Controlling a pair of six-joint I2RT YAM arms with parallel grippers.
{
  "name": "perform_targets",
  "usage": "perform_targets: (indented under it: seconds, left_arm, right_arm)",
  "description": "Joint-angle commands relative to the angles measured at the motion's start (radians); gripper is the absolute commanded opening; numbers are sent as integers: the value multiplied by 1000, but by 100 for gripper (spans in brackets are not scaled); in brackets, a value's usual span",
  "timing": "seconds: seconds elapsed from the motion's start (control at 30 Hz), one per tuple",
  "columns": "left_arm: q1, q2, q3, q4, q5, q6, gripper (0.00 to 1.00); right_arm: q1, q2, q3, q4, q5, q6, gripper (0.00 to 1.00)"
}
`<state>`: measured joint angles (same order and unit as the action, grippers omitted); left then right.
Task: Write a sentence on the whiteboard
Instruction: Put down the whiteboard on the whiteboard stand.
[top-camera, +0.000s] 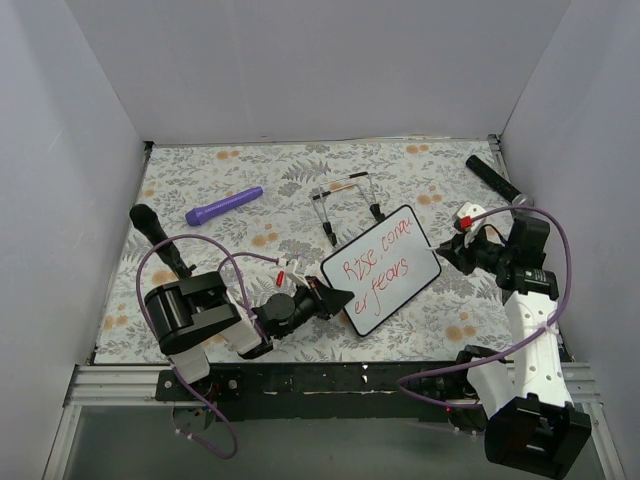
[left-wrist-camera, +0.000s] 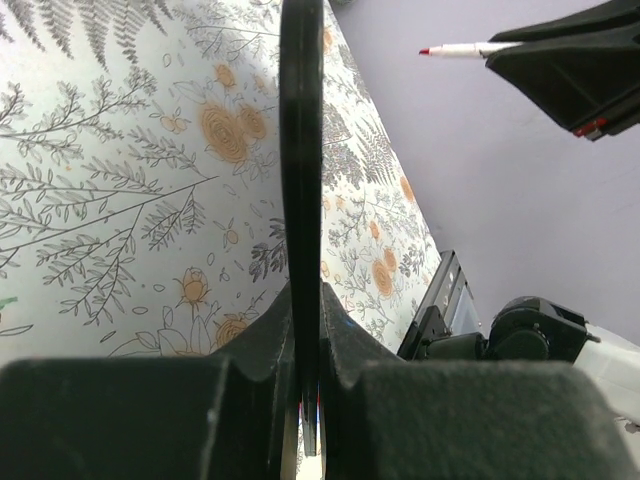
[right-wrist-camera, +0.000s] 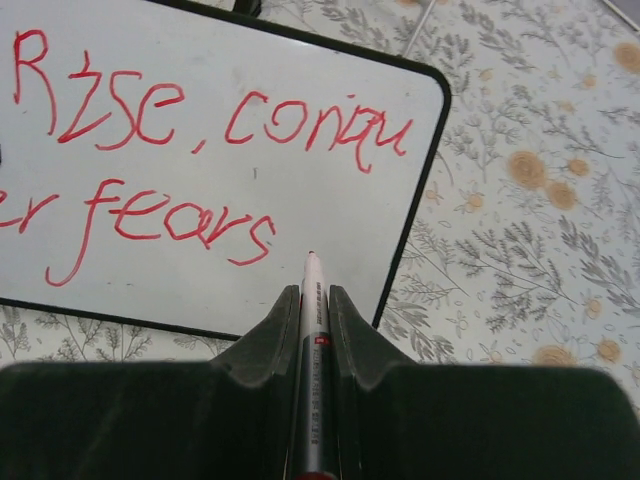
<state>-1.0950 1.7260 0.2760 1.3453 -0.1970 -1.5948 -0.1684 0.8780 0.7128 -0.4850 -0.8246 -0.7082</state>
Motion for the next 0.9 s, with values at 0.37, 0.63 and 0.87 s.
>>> perform_targets:
  seconds: [0.37, 0.63, 0.87]
  left_arm:
    - [101, -492, 43, -404, 267, 447, 0]
    - [253, -586, 219, -713, 410, 527, 0]
    - [395, -591, 394, -892, 537, 605, 0]
  right_arm:
    - [-92, -73, 27, 14, -174, 52, 1]
    - [-94, -47, 60, -153, -314, -114, 1]
    - [-94, -33, 60, -188, -337, -143, 1]
